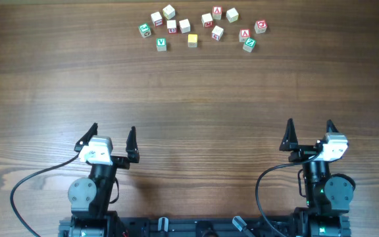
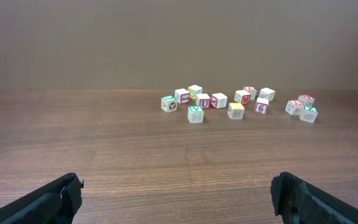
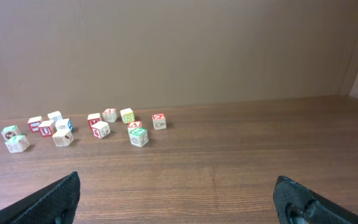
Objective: Form a circle
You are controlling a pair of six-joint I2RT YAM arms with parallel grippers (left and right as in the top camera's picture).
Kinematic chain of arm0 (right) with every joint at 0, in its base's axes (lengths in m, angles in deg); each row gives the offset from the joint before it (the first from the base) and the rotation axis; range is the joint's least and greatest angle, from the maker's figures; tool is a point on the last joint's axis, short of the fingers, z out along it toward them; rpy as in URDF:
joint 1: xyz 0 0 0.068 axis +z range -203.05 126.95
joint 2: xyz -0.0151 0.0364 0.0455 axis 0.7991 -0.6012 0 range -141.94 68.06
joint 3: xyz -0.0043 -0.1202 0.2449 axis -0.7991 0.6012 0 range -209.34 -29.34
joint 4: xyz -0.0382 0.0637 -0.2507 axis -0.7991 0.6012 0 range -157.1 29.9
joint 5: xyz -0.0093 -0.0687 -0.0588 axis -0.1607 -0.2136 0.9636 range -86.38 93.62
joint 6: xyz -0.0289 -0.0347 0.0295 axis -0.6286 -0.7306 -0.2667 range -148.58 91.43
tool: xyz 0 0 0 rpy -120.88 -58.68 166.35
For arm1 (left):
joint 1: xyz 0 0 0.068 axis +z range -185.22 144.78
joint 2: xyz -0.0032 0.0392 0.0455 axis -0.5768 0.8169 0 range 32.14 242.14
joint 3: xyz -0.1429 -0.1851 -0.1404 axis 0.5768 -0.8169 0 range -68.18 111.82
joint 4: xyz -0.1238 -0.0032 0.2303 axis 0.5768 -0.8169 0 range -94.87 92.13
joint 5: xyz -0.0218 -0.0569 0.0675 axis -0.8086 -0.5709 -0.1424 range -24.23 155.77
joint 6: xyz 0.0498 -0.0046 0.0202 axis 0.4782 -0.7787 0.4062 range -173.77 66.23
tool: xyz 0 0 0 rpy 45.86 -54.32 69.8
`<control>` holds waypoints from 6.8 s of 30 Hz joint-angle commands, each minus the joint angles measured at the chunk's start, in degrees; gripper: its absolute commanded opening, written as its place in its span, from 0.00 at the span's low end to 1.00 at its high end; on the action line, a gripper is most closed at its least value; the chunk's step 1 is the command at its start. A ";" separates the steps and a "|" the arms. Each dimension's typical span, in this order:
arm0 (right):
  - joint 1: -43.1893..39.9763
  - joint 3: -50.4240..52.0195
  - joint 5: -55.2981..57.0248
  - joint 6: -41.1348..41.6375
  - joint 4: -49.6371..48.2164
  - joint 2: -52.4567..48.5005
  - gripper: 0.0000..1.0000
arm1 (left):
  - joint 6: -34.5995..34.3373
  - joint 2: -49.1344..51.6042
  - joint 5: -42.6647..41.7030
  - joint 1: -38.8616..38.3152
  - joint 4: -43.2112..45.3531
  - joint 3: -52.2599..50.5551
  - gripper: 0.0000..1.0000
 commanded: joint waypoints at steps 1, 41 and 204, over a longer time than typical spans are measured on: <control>0.24 0.04 -0.94 -0.70 -0.11 0.04 1.00 | 0.48 -0.39 0.76 0.04 -0.20 -0.37 1.00; 0.24 0.04 -0.94 -0.70 -0.11 0.02 1.00 | -14.10 53.59 -18.01 0.04 -20.09 78.34 1.00; 0.24 0.04 -0.94 -0.72 -0.11 0.02 1.00 | -42.34 68.83 19.58 -15.19 -54.80 83.71 1.00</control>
